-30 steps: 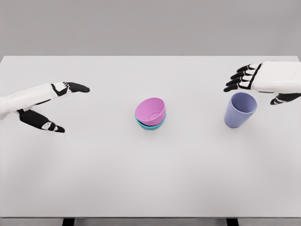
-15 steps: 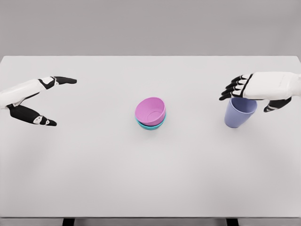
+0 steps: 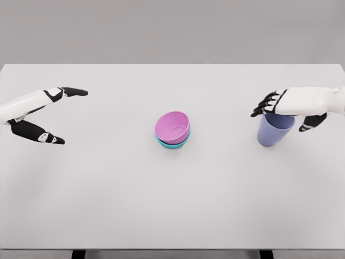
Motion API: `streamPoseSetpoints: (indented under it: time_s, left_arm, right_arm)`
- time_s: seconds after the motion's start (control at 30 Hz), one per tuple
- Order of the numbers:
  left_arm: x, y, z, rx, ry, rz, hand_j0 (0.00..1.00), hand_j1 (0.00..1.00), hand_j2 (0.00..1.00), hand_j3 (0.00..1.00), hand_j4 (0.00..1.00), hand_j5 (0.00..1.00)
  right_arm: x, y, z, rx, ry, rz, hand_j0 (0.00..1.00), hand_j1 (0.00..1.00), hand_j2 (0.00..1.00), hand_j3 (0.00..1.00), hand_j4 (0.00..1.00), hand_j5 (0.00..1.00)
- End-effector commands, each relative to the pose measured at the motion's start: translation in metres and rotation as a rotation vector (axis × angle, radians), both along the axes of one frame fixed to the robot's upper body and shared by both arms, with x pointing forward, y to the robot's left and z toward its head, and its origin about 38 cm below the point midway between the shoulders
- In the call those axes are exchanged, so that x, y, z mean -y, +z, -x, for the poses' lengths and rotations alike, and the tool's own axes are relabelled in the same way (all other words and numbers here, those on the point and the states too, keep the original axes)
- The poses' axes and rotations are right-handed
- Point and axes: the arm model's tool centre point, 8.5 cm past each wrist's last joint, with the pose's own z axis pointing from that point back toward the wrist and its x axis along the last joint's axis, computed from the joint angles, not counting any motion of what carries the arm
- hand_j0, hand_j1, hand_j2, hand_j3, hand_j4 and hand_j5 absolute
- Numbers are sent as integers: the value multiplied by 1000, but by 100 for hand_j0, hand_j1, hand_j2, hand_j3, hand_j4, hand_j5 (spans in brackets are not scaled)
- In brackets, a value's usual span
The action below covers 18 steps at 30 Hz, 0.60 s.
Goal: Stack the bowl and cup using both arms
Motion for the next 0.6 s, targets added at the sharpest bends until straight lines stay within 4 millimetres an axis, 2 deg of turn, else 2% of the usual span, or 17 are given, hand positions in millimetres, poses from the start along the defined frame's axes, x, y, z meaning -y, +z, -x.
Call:
streamPoseSetpoints:
  time_s: [0.0, 0.23, 0.47, 0.5, 0.57]
  left_arm:
    - [0, 1, 0, -3, 2, 8, 100, 100, 100, 100, 100, 100]
    - [-1, -1, 1, -7, 3, 6, 100, 100, 100, 100, 100, 100]
    - [-1, -1, 1, -7, 3, 6, 100, 100, 100, 100, 100, 100]
    - [-1, -1, 1, -7, 3, 6, 100, 100, 100, 100, 100, 100]
    - [-1, -2, 1, -9, 3, 6, 100, 100, 100, 100, 100, 100]
  right_arm:
    - [1, -10, -5, -22, -17, -3, 100, 100, 100, 100, 100, 100]
    - [11, -12, -11, -23, -54, 6, 100, 100, 100, 100, 100, 100]
    - [3, -16, -15, -30, -45, -8, 100, 100, 100, 100, 100, 100]
    - [2, -17, -15, -31, -44, -9, 98, 98, 98, 98, 98, 98]
    - [2, -17, -15, -31, -44, -9, 85, 85, 85, 85, 85, 85]
